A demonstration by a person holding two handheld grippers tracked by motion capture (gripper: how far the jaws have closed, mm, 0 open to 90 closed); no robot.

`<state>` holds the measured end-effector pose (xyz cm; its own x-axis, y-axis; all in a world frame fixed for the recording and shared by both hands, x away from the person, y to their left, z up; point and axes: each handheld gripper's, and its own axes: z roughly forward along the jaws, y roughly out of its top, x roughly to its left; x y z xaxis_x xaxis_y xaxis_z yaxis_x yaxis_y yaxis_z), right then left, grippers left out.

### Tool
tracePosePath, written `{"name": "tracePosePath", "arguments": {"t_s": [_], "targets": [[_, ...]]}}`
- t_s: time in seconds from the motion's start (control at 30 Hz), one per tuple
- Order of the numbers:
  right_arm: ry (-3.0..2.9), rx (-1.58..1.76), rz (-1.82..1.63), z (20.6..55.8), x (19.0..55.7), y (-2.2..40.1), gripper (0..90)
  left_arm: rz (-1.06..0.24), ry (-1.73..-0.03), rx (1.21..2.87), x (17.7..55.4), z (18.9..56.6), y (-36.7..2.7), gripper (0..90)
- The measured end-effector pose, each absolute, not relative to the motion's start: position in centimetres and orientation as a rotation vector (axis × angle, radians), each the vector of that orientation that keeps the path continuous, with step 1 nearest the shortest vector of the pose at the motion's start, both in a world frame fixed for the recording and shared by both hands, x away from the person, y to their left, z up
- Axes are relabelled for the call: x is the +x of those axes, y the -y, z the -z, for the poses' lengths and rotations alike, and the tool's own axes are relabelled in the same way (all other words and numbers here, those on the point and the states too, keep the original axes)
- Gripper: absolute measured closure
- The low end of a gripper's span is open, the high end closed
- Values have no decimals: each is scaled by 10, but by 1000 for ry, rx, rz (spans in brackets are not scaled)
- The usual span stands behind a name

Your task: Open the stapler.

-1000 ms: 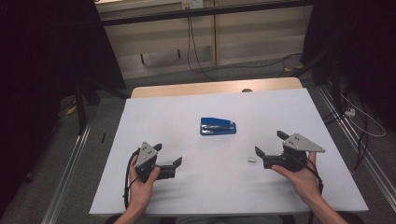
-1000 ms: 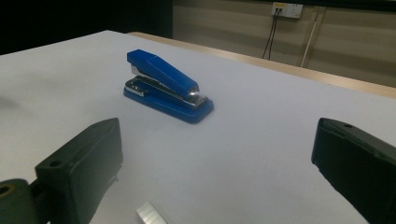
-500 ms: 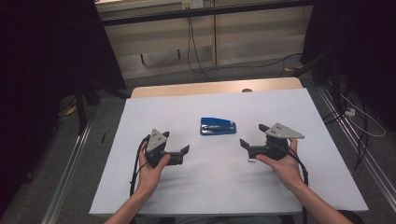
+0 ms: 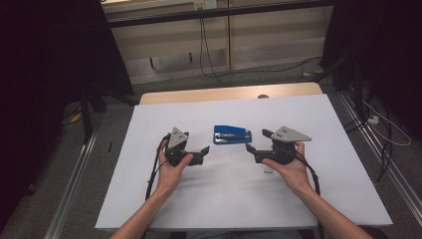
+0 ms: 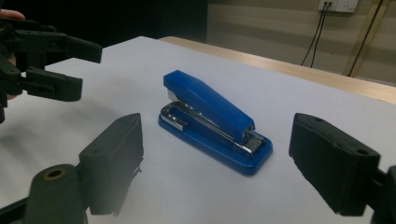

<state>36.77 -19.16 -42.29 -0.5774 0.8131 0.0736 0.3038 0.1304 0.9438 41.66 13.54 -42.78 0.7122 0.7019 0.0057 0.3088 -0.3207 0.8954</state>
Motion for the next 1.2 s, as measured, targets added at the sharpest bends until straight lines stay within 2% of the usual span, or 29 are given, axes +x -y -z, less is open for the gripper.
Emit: {"name": "tracePosePath", "arguments": {"t_s": [0.67,0.83,0.97,1.0,1.03,1.17,1.2], "targets": [[-2054,1021,-1458,426,407,159,348,-528,-764,1895,458,422,-114,59],[-2082,1004,-1442,432,417,149,439,-516,-780,1897,465,427,-111,61],[-2100,995,-1461,433,420,141,556,-519,-774,1908,463,426,-114,79],[-2100,995,-1461,433,420,141,556,-519,-774,1908,463,426,-114,68],[-2108,997,-1461,434,421,139,634,-516,-773,1916,464,426,-115,64],[-2128,973,-1444,437,421,136,749,-501,-787,1911,466,428,-117,64],[-2128,973,-1444,437,421,136,749,-501,-787,1911,466,428,-117,63]]}}
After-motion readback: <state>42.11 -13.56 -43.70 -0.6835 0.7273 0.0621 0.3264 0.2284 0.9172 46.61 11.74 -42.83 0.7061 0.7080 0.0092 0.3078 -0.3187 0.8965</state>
